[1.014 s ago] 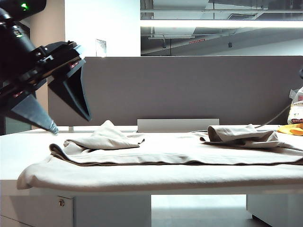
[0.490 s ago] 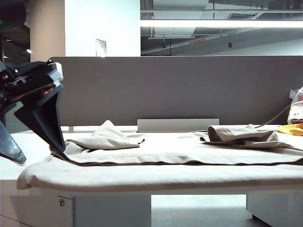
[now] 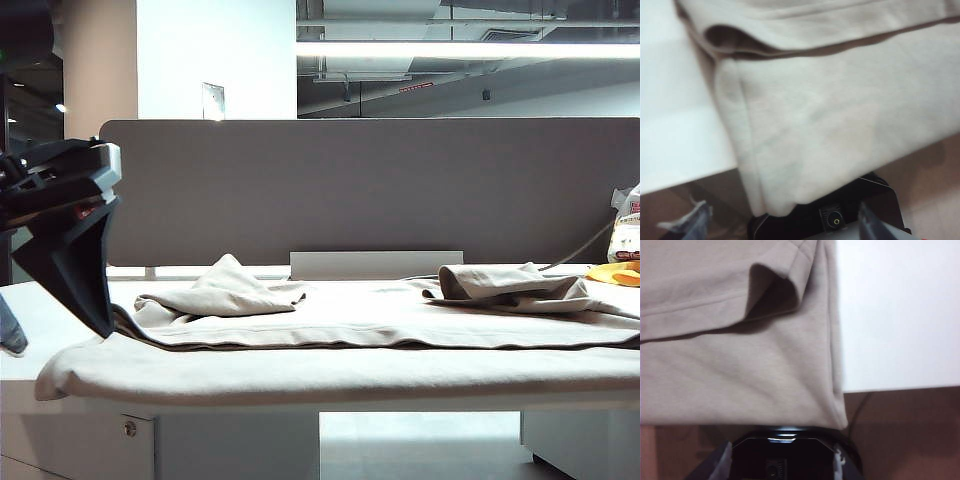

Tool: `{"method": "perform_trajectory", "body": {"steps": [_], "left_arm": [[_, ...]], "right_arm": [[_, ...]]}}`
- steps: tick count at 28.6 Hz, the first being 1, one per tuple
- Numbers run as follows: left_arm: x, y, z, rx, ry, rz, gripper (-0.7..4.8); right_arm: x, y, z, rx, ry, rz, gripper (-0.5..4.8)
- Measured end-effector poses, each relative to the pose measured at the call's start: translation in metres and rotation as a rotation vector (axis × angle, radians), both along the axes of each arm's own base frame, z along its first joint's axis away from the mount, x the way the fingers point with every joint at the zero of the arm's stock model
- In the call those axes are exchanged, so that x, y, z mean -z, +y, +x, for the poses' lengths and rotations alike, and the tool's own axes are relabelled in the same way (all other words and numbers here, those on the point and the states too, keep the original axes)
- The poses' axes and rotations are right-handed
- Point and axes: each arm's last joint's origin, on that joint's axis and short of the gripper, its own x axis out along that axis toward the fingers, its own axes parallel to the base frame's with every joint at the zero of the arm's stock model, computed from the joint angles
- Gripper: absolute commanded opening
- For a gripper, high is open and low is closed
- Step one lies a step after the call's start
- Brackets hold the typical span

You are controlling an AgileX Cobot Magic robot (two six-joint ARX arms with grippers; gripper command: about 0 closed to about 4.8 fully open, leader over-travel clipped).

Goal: Fold the bottom side of the T-shirt horizontally towards the center, about one-third of the way, then fold the sleeve back towards the center, creating a straight line along the edge of the T-shirt, and finally fold the bottom of the T-shirt up towards the top, creating a neat rectangle.

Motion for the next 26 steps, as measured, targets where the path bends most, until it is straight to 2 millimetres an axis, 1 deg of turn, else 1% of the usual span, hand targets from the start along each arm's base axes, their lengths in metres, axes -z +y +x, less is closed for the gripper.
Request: {"method": "perform_trajectory", "body": {"steps": [6,13,17,21,22,24,26], "left_arm": [[0.001,0.0,0.0,-0.001,0.003,0.004,3.81],[0.009,-0.002,0.004,-0.003,0.037,0.021,3.81],[0.011,-0.003,0.006,-0.005,0.041,0.022,3.8],[0.012,-0.003,0.006,-0.006,0.041,0.021,3.61],[0.012,-0.003,0.006,-0.01,0.042,0.019,3.47],[0.012,-0.004,0.007,-0.017,0.038,0.011,2.97],[0.013,-0.004,0.008,-0.019,0.036,0.007,2.73]], "right_arm": [[0.002,-0.001,0.001,0.021,0.018,-0.029,2.57],[0.019,-0.003,0.009,0.024,0.119,-0.022,2.57],[0.026,-0.003,0.013,0.018,0.147,-0.005,2.57],[0.027,-0.004,0.015,0.018,0.132,-0.007,2.56],[0.026,-0.004,0.016,0.019,0.125,-0.007,2.56],[0.026,-0.004,0.016,0.02,0.118,-0.008,2.56],[0.026,-0.004,0.017,0.021,0.112,-0.009,2.56]]}}
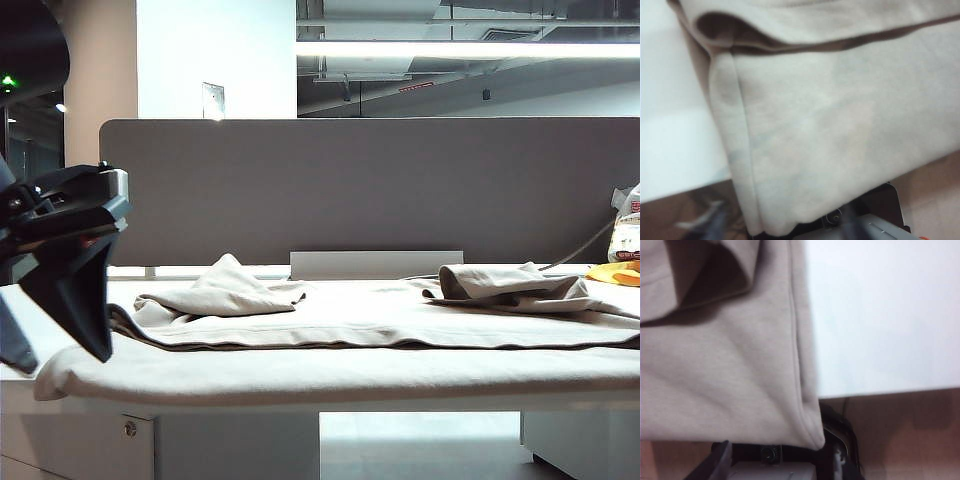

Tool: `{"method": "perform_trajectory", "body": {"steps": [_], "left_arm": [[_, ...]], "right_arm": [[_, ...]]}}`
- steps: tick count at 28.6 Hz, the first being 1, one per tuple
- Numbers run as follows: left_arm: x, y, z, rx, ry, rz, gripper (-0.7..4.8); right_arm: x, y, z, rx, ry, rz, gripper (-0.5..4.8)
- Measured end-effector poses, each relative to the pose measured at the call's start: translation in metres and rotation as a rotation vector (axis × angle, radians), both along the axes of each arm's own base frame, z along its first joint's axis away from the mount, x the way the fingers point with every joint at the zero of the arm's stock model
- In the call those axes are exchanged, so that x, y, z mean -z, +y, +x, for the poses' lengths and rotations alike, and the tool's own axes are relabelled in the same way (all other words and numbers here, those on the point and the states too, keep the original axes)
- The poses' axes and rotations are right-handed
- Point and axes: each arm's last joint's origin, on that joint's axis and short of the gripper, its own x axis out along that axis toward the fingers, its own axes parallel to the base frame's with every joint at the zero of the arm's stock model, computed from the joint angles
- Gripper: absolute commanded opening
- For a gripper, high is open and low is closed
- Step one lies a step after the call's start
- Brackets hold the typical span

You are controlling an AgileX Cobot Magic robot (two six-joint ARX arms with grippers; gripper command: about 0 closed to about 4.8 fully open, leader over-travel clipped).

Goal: Fold the bottom side of the T-shirt horizontally towards the center, about one-third of the way, then fold the sleeve back towards the center, creating a straight line along the edge of the T-shirt, and finally fold the bottom of the T-shirt up towards the top, creating a neat rectangle.

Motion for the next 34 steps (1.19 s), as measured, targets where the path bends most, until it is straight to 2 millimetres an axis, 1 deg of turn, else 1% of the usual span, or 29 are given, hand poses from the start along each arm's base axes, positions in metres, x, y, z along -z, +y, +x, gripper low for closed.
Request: {"method": "perform_trajectory", "body": {"steps": [7,9,10,12,13,15,19,21,23,24,26,27,34], "left_arm": [[0.005,-0.002,0.002,0.004,0.024,-0.011,2.72],[0.005,-0.002,0.002,0.001,0.027,-0.013,2.63],[0.005,-0.002,0.002,0.0,0.027,-0.013,2.48],[0.005,-0.002,0.003,-0.002,0.027,-0.017,2.0],[0.005,-0.002,0.003,-0.002,0.026,-0.018,1.82],[0.005,-0.002,0.003,-0.005,0.026,-0.019,1.56],[0.005,-0.003,0.004,-0.005,0.02,-0.023,0.82],[0.005,-0.003,0.004,-0.005,0.014,-0.026,0.48],[0.004,-0.003,0.004,-0.004,0.009,-0.028,0.32],[0.004,-0.003,0.005,-0.004,0.007,-0.029,-0.03],[0.004,-0.003,0.005,-0.003,0.006,-0.029,-0.06],[0.004,-0.003,0.005,-0.004,0.004,-0.031,-0.06],[0.003,-0.004,0.006,0.007,-0.018,-0.034,-0.06]], "right_arm": [[0.002,0.0,0.002,0.007,-0.001,0.002,2.51],[0.003,0.0,0.003,0.012,0.006,0.006,2.49],[0.004,-0.001,0.003,0.013,0.009,0.007,2.36],[0.006,-0.001,0.004,0.017,0.018,0.01,1.96],[0.007,-0.001,0.005,0.017,0.024,0.012,1.91],[0.01,-0.001,0.006,0.017,0.038,0.013,1.63],[0.013,-0.001,0.008,0.014,0.046,0.028,0.76],[0.014,-0.001,0.009,0.009,0.038,0.034,0.46],[0.013,-0.001,0.01,0.008,0.028,0.035,0.4],[0.013,-0.001,0.01,0.008,0.022,0.035,0.39],[0.013,-0.001,0.011,0.007,0.018,0.036,0.0],[0.013,-0.001,0.011,0.007,0.015,0.036,-0.05],[0.011,0.0,0.014,-0.023,-0.033,0.083,-0.05]]}}
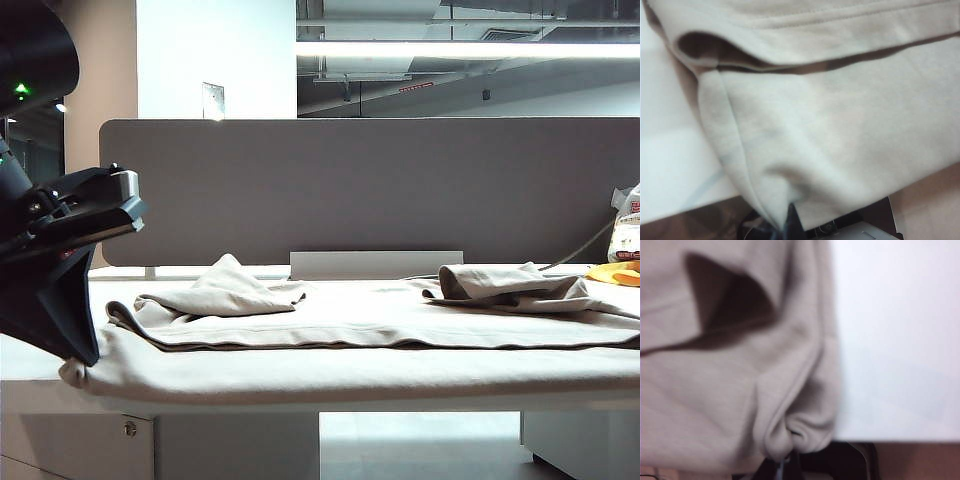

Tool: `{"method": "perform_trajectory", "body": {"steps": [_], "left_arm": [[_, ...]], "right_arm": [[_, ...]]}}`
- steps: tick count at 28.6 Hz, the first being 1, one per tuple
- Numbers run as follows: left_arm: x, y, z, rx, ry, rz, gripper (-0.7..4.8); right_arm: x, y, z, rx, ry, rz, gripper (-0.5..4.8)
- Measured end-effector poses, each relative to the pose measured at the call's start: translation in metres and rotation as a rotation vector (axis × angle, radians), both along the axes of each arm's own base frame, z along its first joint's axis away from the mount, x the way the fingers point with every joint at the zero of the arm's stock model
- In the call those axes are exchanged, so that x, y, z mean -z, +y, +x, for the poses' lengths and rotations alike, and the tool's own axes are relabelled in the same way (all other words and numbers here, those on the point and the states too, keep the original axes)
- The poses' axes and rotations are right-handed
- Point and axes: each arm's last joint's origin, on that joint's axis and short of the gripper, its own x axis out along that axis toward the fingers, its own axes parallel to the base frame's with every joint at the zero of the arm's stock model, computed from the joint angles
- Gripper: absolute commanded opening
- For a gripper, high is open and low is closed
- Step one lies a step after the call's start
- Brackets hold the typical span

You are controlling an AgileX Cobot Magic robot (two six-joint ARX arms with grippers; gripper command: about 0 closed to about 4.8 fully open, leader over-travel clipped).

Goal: Fold the bottom side of the T-shirt horizontally towards the center, about one-third of the way, then fold the sleeve back towards the center, creating a straight line along the edge of the T-shirt, and finally fold the bottom of the T-shirt up towards the top, creating a neat rectangle.

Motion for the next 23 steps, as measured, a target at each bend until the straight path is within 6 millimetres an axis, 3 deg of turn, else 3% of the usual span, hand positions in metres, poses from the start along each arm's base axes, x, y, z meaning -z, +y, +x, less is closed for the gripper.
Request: {"method": "perform_trajectory", "body": {"steps": [6,13,23], "left_arm": [[-0.003,-0.001,0.002,0.012,-0.013,0.003,-0.06],[-0.026,-0.006,0.013,0.029,-0.082,0.007,-0.06],[-0.055,-0.006,0.029,0.026,-0.184,0.039,-0.06]], "right_arm": [[-0.002,0.001,0.002,-0.016,-0.031,0.032,-0.05],[-0.013,0.001,0.006,-0.027,-0.08,0.044,-0.05],[-0.071,-0.003,0.031,-0.037,-0.252,0.019,-0.05]]}}
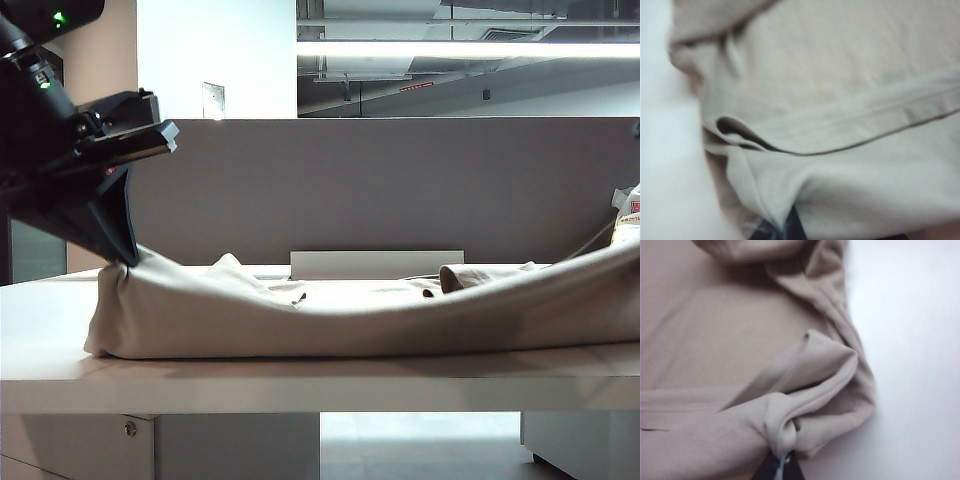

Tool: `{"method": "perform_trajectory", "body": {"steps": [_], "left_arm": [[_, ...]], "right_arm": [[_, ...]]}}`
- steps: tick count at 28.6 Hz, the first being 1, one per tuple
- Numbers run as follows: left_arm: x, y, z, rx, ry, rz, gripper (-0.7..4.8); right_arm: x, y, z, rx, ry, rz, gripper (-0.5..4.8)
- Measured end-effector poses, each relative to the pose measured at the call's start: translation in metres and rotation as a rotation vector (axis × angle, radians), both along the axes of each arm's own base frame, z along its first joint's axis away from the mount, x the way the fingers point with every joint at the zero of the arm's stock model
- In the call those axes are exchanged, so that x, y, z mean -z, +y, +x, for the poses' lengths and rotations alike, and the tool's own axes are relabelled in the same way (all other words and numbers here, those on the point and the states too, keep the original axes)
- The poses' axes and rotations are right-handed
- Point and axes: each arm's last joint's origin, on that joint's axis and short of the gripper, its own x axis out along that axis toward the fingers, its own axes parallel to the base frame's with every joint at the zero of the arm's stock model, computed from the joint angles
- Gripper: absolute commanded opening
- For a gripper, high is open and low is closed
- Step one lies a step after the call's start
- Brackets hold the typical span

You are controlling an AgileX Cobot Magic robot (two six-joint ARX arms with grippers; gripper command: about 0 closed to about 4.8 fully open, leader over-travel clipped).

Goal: Fold the bottom side of the T-shirt horizontally towards the center, about one-third of the way, then fold the sleeve back towards the center, creating a straight line along the edge of the T-shirt, and finally fold the bottom of the T-shirt up towards the top, creating a neat rectangle.

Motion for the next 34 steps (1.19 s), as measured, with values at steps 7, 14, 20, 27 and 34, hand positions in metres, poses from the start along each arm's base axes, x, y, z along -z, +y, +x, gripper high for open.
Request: {"method": "perform_trajectory", "body": {"steps": [7,14,20,27,34], "left_arm": [[-0.024,0.019,0.022,-0.066,-0.073,0.008,-0.06],[-0.047,0.019,0.061,-0.051,-0.138,0.021,-0.06],[-0.047,0.004,0.107,-0.022,-0.135,0.044,-0.06],[-0.032,-0.008,0.157,0.005,-0.122,0.092,-0.06],[-0.036,0.007,0.193,-0.043,-0.154,0.103,-0.06]], "right_arm": [[-0.017,-0.002,0.015,0.005,-0.055,-0.004,-0.05],[-0.004,0.0,0.039,0.014,-0.033,0.027,-0.05],[-0.005,-0.001,0.075,0.004,-0.039,0.031,-0.05],[-0.01,-0.006,0.122,0.001,-0.063,0.028,-0.05],[-0.015,-0.011,0.156,0.002,-0.098,0.022,-0.05]]}}
